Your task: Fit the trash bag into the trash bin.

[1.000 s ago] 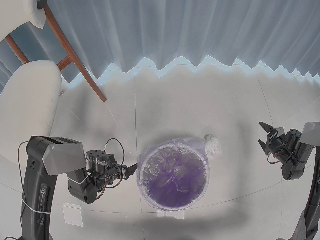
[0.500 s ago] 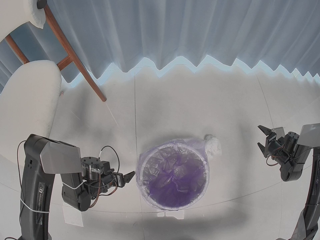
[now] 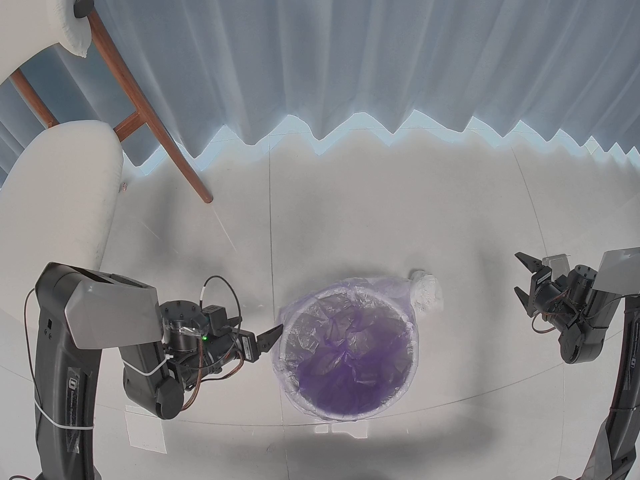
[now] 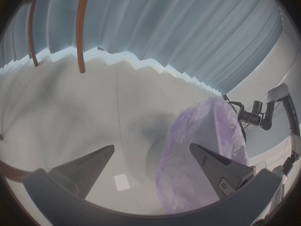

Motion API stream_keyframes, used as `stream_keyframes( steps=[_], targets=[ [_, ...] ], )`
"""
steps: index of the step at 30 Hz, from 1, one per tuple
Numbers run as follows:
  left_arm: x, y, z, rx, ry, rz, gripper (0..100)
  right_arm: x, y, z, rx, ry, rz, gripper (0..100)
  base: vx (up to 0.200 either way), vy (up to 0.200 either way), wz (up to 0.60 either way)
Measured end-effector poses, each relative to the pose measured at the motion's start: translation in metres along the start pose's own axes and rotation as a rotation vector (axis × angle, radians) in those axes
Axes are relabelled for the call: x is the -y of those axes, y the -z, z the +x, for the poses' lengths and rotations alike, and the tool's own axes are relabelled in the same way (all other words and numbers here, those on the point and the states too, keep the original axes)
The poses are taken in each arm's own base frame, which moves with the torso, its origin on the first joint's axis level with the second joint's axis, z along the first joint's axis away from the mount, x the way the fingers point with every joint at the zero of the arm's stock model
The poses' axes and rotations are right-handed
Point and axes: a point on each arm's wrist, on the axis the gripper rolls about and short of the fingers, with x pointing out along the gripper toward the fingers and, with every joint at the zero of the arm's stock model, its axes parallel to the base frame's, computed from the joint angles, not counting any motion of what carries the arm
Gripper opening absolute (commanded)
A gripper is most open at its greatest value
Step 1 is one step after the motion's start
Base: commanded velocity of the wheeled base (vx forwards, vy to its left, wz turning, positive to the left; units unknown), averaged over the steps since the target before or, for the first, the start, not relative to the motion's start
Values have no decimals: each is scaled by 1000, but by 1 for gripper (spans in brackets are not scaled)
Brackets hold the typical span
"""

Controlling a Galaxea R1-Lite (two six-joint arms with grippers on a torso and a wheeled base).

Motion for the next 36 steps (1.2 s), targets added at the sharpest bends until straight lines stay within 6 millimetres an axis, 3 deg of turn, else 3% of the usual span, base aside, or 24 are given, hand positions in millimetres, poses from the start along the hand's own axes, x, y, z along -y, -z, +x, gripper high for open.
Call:
stream_keyframes(
  steps=[18, 28, 36],
  targets=[
    [7, -24, 62, -2, 18, 13, 100, 1, 0, 1, -1, 1, 0, 100, 0, 0, 0],
    [-17, -23, 96, 5, -73, 0, 100, 2, 0, 1, -1, 3, 0, 100, 0, 0, 0],
    [-36, -10, 105, 1, -112, -12, 100, 3, 1, 1, -3, 5, -6, 100, 0, 0, 0]
  ],
)
